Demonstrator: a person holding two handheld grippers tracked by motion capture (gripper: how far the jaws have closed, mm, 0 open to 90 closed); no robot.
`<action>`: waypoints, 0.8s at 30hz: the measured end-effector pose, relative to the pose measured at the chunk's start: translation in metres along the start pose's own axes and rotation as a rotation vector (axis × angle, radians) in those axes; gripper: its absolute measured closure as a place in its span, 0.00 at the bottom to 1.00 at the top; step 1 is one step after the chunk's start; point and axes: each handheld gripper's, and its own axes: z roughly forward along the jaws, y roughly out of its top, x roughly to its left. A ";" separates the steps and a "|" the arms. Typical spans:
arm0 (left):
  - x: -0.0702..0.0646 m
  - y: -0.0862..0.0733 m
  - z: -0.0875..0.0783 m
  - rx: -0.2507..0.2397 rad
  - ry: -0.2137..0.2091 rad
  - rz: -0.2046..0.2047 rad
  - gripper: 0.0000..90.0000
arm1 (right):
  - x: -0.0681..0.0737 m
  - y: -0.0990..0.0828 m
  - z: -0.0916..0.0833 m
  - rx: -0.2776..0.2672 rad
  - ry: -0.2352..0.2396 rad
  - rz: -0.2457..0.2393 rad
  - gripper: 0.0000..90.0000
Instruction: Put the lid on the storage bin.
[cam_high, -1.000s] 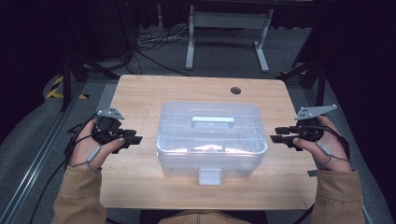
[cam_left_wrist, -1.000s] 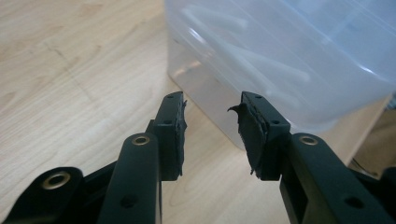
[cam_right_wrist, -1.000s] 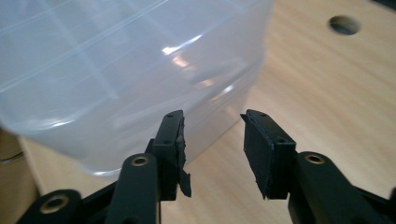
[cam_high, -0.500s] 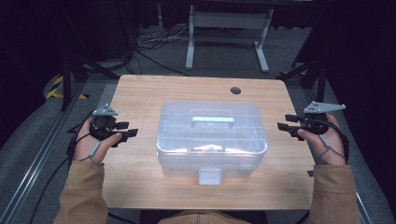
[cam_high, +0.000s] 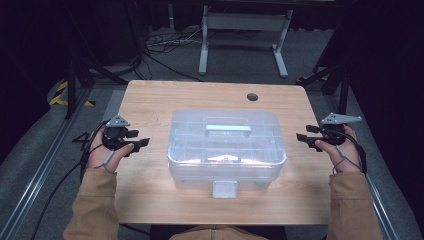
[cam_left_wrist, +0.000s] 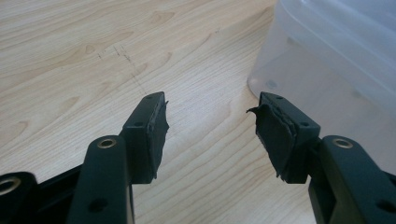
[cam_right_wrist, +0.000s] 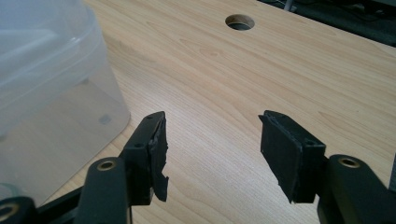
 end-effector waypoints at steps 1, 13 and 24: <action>0.001 -0.002 0.003 0.007 -0.007 -0.006 0.49 | -0.001 -0.001 0.002 0.000 0.003 0.000 0.46; 0.009 -0.015 0.024 0.047 0.022 -0.007 0.46 | -0.007 -0.022 0.031 0.070 0.025 0.001 0.46; 0.012 -0.023 0.036 0.062 -0.006 -0.007 0.44 | -0.005 -0.036 0.055 0.106 0.048 -0.012 0.48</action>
